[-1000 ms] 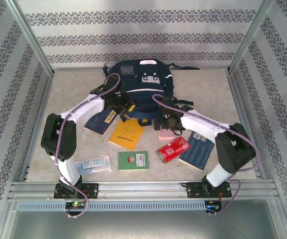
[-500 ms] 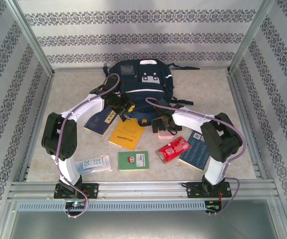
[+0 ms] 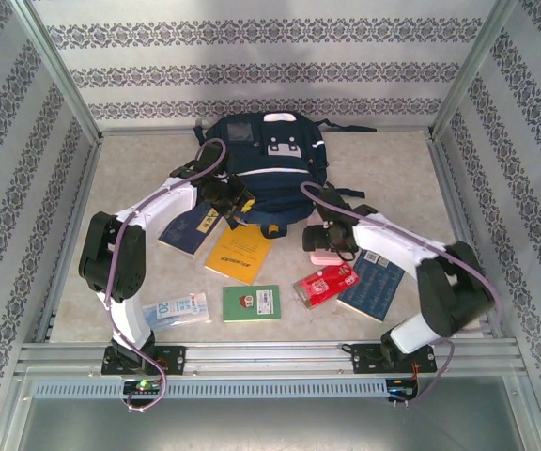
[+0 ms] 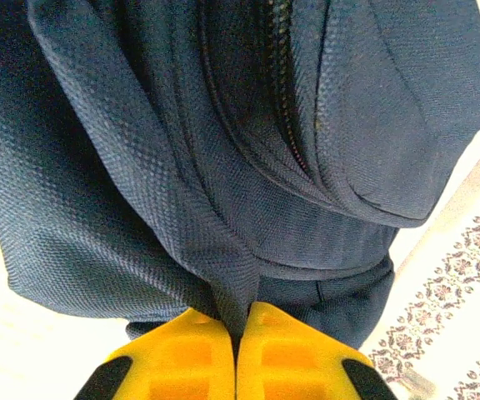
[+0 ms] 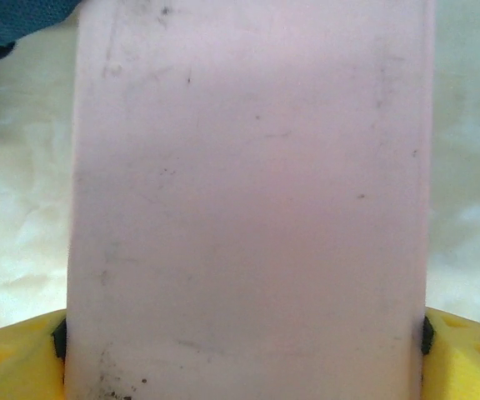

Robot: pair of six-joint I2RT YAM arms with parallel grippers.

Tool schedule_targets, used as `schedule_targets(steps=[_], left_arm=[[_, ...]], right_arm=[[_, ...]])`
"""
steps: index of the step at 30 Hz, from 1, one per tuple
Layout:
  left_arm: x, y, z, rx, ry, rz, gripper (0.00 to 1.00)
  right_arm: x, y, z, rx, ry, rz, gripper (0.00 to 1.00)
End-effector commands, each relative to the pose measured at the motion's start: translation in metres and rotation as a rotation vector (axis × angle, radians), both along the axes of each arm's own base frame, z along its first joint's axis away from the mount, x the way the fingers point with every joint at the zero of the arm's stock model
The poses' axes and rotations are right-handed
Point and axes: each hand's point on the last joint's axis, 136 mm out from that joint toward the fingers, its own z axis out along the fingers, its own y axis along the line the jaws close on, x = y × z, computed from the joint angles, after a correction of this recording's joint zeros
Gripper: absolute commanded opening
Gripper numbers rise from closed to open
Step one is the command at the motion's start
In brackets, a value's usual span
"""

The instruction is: Pack the student bag

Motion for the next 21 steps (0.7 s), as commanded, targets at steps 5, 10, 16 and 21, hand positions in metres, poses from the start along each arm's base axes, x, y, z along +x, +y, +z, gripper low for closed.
schedule_targets(steps=[5,10,16,21], left_arm=[[-0.013,-0.035,0.031,-0.088,-0.174,-0.199,0.49],[-0.035,-0.025,0.081,0.021,-0.402,-0.345,0.72],[-0.045,-0.035,0.138,-0.074,-0.605,-0.425,1.0],[-0.04,-0.056,0.153,-0.193,-0.649,-0.472,1.0]], right_arm=[[-0.002,-0.015,0.063,0.081,-0.184,-0.032,0.81],[-0.008,-0.004,0.101,0.132,-0.299,0.072,0.79],[-0.02,0.034,0.138,0.268,-0.468,0.292,0.77],[-0.027,0.051,0.157,0.339,-0.535,0.382,0.77]])
